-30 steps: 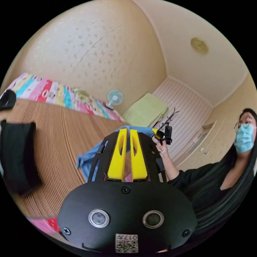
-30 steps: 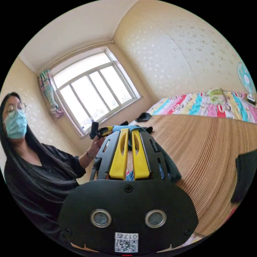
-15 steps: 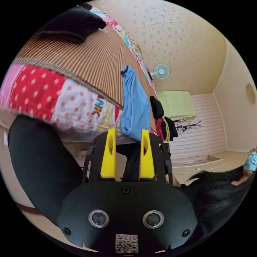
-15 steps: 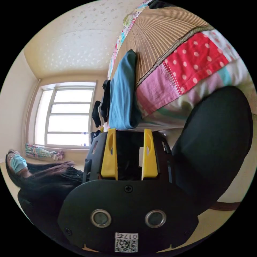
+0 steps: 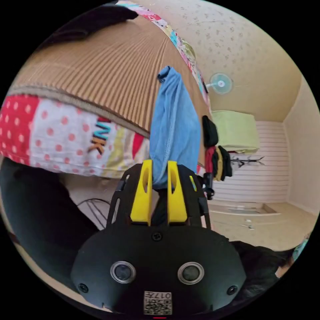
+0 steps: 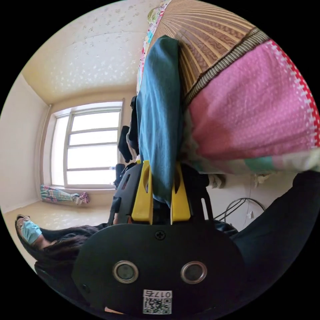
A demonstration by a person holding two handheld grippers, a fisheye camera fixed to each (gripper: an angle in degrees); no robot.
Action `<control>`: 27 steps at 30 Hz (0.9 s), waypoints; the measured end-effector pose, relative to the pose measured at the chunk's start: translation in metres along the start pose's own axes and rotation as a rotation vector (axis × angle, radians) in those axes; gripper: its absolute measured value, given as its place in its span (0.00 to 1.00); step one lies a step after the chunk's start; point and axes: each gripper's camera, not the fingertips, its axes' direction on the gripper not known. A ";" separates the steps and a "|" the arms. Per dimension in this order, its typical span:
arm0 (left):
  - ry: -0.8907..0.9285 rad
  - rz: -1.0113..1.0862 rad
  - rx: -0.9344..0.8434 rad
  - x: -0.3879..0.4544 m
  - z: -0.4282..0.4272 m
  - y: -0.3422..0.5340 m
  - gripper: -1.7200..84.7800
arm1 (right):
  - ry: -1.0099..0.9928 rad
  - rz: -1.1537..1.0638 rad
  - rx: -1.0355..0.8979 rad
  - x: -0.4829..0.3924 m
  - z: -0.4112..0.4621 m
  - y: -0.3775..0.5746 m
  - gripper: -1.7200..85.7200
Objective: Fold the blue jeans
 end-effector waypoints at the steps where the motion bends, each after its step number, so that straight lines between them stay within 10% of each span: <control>1: 0.030 -0.018 0.020 -0.004 -0.003 0.005 0.10 | -0.036 -0.023 0.020 -0.004 -0.006 0.007 0.10; 18: 0.493 0.218 0.060 0.066 -0.087 0.055 0.10 | -0.276 -0.415 0.099 -0.176 -0.085 0.033 0.08; 27: 0.442 0.116 0.075 0.039 -0.090 0.053 0.10 | 0.067 -0.729 0.442 -0.314 -0.224 -0.095 0.08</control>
